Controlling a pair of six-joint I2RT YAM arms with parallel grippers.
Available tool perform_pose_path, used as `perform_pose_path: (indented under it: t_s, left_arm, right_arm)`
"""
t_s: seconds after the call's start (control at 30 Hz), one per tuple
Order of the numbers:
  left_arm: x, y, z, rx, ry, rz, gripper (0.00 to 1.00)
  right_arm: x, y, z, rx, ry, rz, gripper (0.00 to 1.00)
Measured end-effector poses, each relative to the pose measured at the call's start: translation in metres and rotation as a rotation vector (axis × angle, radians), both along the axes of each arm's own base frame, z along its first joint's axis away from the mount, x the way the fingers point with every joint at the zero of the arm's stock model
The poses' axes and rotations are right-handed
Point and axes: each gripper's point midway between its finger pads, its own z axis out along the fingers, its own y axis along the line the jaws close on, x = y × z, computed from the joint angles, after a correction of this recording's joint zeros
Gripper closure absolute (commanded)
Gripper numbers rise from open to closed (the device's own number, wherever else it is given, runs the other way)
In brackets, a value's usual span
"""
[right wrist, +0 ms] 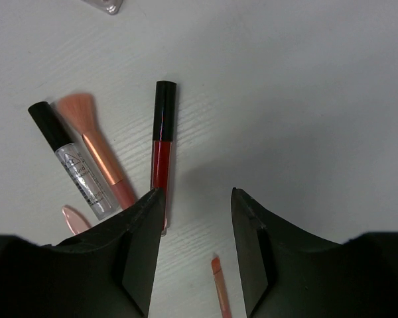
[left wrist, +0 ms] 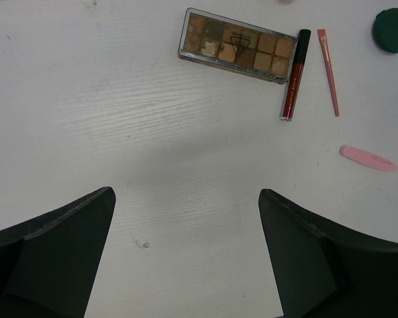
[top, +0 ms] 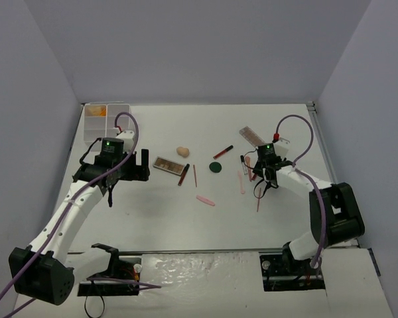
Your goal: Organize the makeup
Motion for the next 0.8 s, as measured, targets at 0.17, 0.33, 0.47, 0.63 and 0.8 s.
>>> perform_pose_path:
  t_s: [0.17, 0.33, 0.47, 0.63, 0.8]
  left_arm:
    - [-0.001, -0.001, 0.001, -0.006, -0.003, -0.006, 0.12]
    - [-0.002, -0.001, 0.005, -0.010, -0.015, -0.007, 0.12]
    - [-0.002, -0.001, 0.005, -0.011, -0.017, -0.007, 0.12]
    - [-0.002, -0.001, 0.005, -0.010, -0.017, -0.007, 0.12]
    - [-0.002, -0.001, 0.005, -0.009, -0.017, -0.008, 0.12]
  right_arm:
    - [0.013, 0.005, -0.013, 0.007, 0.017, 0.005, 0.64]
    - [0.029, 0.011, -0.013, 0.021, -0.013, 0.010, 0.65]
    - [0.031, 0.013, -0.020, 0.026, -0.007, 0.014, 0.69]
    - [0.030, 0.014, -0.032, 0.031, 0.010, 0.010, 0.81]
    - [0.031, 0.013, -0.034, 0.033, -0.003, -0.004, 0.98]
